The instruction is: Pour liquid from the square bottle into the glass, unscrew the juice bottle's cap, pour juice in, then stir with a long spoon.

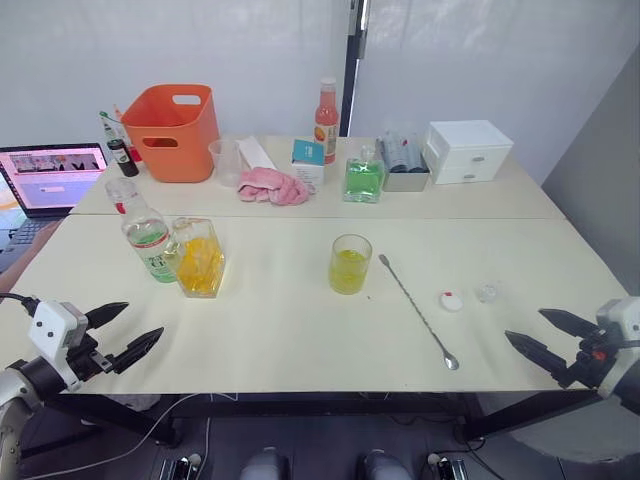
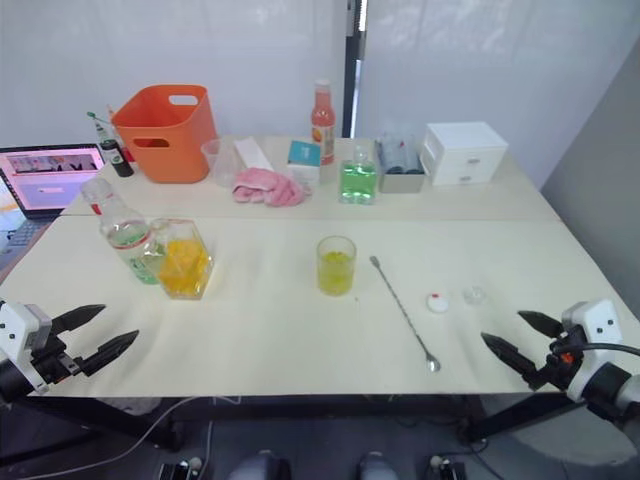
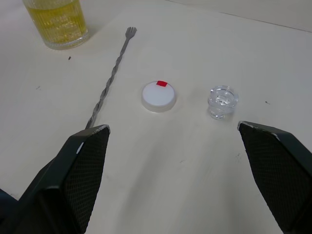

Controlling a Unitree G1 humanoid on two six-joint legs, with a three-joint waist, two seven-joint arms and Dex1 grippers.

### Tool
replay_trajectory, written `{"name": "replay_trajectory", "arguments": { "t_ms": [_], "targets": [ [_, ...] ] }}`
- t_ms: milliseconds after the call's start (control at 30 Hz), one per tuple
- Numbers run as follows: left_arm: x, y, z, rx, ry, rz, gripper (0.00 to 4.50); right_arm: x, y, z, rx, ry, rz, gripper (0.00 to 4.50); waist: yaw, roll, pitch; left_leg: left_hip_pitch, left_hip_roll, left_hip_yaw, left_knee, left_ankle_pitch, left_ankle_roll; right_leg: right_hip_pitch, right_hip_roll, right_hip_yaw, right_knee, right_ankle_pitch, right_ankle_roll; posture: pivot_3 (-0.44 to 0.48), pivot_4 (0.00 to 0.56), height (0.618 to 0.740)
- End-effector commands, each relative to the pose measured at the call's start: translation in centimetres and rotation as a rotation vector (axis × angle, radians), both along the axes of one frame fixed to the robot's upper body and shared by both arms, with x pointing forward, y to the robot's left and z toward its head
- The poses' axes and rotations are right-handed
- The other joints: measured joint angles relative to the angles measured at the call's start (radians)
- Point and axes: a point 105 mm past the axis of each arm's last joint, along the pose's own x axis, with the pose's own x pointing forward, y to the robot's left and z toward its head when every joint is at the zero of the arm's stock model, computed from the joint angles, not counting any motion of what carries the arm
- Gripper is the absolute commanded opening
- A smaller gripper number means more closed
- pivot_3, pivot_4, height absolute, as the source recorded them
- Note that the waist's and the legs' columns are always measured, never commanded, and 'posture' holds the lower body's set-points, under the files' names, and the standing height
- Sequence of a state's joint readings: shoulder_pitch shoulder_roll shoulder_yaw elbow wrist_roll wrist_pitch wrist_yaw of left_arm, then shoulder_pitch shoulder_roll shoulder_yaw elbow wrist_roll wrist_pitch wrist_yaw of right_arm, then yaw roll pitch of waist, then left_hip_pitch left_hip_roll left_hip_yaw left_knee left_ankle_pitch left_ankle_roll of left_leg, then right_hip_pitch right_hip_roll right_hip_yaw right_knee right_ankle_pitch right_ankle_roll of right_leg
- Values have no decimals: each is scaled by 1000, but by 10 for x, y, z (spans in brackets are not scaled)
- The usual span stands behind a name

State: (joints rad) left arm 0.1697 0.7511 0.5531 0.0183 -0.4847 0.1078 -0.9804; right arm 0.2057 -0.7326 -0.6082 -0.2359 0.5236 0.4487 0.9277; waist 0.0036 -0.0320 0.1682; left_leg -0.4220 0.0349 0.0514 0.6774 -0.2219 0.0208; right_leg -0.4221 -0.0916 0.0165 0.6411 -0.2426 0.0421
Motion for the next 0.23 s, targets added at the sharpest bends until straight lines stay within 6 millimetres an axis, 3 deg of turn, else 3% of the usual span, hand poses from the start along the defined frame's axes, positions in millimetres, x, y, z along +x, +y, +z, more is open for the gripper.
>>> {"name": "replay_trajectory", "arguments": {
  "t_ms": [33, 233],
  "targets": [
    [-2, 8, 6, 31, -35, 34, 4500, 1, -2, 10, -32, -44, -3, 4450, 1, 0, 0, 0, 0, 0, 0, 0, 0, 0, 0, 0, 0, 0, 0, 0, 150, 715],
    [-2, 13, 3, 43, -26, 44, 4500, 1, -2, 10, -27, -48, -8, 4450, 3, 0, 0, 0, 0, 0, 0, 0, 0, 0, 0, 0, 0, 0, 0, 0, 150, 715]
  ]
}}
